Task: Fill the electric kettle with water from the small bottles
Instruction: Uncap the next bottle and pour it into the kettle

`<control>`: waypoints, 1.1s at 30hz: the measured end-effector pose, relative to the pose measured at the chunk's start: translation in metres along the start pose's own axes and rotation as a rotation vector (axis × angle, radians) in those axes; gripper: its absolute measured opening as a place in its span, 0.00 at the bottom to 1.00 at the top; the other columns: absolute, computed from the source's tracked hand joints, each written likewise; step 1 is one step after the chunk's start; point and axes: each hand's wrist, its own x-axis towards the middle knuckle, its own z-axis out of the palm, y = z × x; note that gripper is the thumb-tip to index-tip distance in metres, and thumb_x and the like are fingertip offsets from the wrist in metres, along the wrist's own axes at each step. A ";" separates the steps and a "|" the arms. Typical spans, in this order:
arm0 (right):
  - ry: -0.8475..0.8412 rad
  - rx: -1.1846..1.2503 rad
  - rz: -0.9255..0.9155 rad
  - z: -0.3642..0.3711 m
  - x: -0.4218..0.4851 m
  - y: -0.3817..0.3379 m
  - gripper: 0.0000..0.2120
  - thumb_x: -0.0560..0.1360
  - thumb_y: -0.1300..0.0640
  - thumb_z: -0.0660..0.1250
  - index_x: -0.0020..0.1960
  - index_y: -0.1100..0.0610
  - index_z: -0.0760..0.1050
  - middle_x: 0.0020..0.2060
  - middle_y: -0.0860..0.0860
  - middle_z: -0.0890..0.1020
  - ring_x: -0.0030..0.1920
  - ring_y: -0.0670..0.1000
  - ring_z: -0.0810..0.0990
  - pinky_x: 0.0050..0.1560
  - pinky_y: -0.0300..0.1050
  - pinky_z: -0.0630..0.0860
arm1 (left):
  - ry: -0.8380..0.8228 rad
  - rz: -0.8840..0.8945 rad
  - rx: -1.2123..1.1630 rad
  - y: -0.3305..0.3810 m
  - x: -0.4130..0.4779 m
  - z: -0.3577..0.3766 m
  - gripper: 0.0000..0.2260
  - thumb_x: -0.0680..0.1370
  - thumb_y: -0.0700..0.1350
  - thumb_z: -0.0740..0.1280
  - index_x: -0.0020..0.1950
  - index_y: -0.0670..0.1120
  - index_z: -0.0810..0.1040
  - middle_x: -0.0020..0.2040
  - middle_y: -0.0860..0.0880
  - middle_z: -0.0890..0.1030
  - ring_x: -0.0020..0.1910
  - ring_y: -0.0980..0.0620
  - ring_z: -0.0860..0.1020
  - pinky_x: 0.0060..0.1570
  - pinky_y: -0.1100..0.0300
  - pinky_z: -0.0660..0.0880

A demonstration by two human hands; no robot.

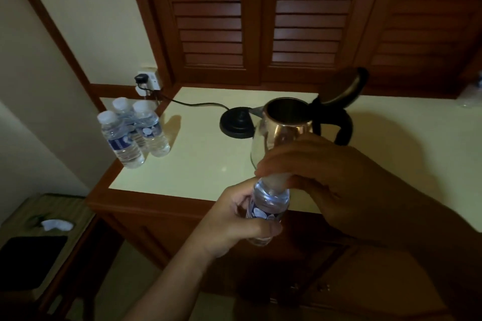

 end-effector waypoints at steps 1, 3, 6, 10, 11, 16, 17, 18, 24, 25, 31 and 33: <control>0.004 -0.016 -0.021 -0.002 -0.007 0.002 0.20 0.74 0.70 0.67 0.64 0.58 0.80 0.60 0.50 0.82 0.63 0.47 0.77 0.63 0.43 0.72 | 0.005 0.005 0.004 -0.001 0.002 0.006 0.15 0.70 0.40 0.76 0.52 0.56 0.84 0.43 0.53 0.81 0.42 0.52 0.80 0.40 0.59 0.76; 0.007 -0.045 -0.062 -0.007 -0.020 0.007 0.22 0.70 0.73 0.67 0.62 0.58 0.80 0.59 0.52 0.83 0.61 0.48 0.76 0.61 0.42 0.72 | 0.005 0.008 0.003 -0.005 0.005 0.017 0.16 0.71 0.40 0.77 0.55 0.55 0.85 0.43 0.50 0.81 0.41 0.48 0.78 0.39 0.55 0.75; 0.000 -0.121 -0.088 -0.014 -0.042 0.015 0.24 0.69 0.70 0.69 0.62 0.54 0.79 0.63 0.52 0.81 0.63 0.51 0.76 0.58 0.40 0.76 | 0.004 -0.016 -0.030 -0.009 0.011 0.034 0.18 0.71 0.40 0.79 0.59 0.51 0.85 0.45 0.37 0.79 0.43 0.42 0.75 0.42 0.46 0.72; 0.109 -0.163 -0.137 -0.020 -0.063 0.015 0.09 0.75 0.63 0.67 0.54 0.59 0.82 0.56 0.57 0.84 0.54 0.56 0.83 0.52 0.47 0.79 | 0.015 -0.043 -0.017 -0.009 0.015 0.061 0.19 0.69 0.40 0.80 0.59 0.50 0.85 0.45 0.41 0.81 0.42 0.43 0.77 0.38 0.51 0.77; 0.134 -0.143 -0.142 -0.022 -0.063 0.013 0.09 0.76 0.62 0.65 0.52 0.60 0.81 0.53 0.58 0.85 0.52 0.55 0.83 0.51 0.45 0.77 | 0.021 -0.051 0.003 -0.009 0.016 0.067 0.19 0.69 0.41 0.80 0.58 0.51 0.86 0.46 0.44 0.83 0.43 0.45 0.80 0.40 0.53 0.79; 0.205 0.054 0.017 -0.033 -0.082 0.013 0.10 0.79 0.66 0.63 0.57 0.65 0.81 0.56 0.58 0.83 0.56 0.54 0.83 0.60 0.34 0.72 | 0.103 -0.041 0.035 -0.011 0.019 0.091 0.21 0.70 0.41 0.80 0.62 0.52 0.86 0.57 0.41 0.86 0.57 0.40 0.85 0.56 0.49 0.82; 0.223 0.080 0.075 -0.035 -0.089 0.014 0.11 0.80 0.68 0.64 0.59 0.61 0.80 0.59 0.53 0.82 0.60 0.50 0.81 0.60 0.37 0.74 | 0.120 -0.034 0.026 -0.011 0.020 0.094 0.21 0.71 0.39 0.80 0.63 0.53 0.86 0.57 0.40 0.86 0.57 0.42 0.85 0.55 0.50 0.82; 0.251 0.111 0.117 -0.037 -0.095 0.016 0.12 0.80 0.68 0.66 0.60 0.58 0.80 0.60 0.49 0.81 0.62 0.46 0.80 0.60 0.38 0.76 | 0.134 -0.024 0.029 -0.011 0.021 0.097 0.22 0.72 0.37 0.81 0.63 0.53 0.85 0.58 0.40 0.86 0.56 0.44 0.85 0.54 0.53 0.83; 0.543 0.375 0.389 -0.017 -0.104 0.030 0.08 0.78 0.63 0.72 0.56 0.55 0.81 0.56 0.46 0.80 0.57 0.45 0.81 0.53 0.34 0.79 | 0.264 0.007 0.115 -0.006 0.026 0.106 0.21 0.74 0.37 0.77 0.66 0.49 0.83 0.58 0.54 0.88 0.59 0.55 0.85 0.53 0.64 0.80; 0.577 0.372 0.434 -0.010 -0.104 0.035 0.07 0.76 0.61 0.73 0.54 0.55 0.81 0.54 0.46 0.81 0.55 0.44 0.82 0.52 0.33 0.79 | 0.294 0.010 0.129 -0.005 0.027 0.106 0.22 0.73 0.39 0.78 0.66 0.49 0.83 0.58 0.54 0.88 0.58 0.56 0.85 0.52 0.66 0.80; 0.568 0.285 0.714 0.053 -0.094 0.095 0.07 0.75 0.54 0.74 0.45 0.49 0.76 0.51 0.41 0.82 0.54 0.43 0.80 0.60 0.48 0.77 | 0.381 0.017 0.149 -0.002 0.027 0.092 0.23 0.70 0.43 0.78 0.65 0.45 0.83 0.54 0.56 0.88 0.54 0.59 0.86 0.49 0.68 0.80; 0.479 0.203 0.783 0.067 -0.087 0.111 0.07 0.77 0.51 0.72 0.45 0.48 0.74 0.50 0.42 0.82 0.53 0.45 0.80 0.67 0.53 0.71 | 0.370 0.008 0.172 0.000 0.026 0.082 0.24 0.70 0.44 0.78 0.66 0.46 0.83 0.55 0.56 0.88 0.56 0.58 0.85 0.50 0.67 0.80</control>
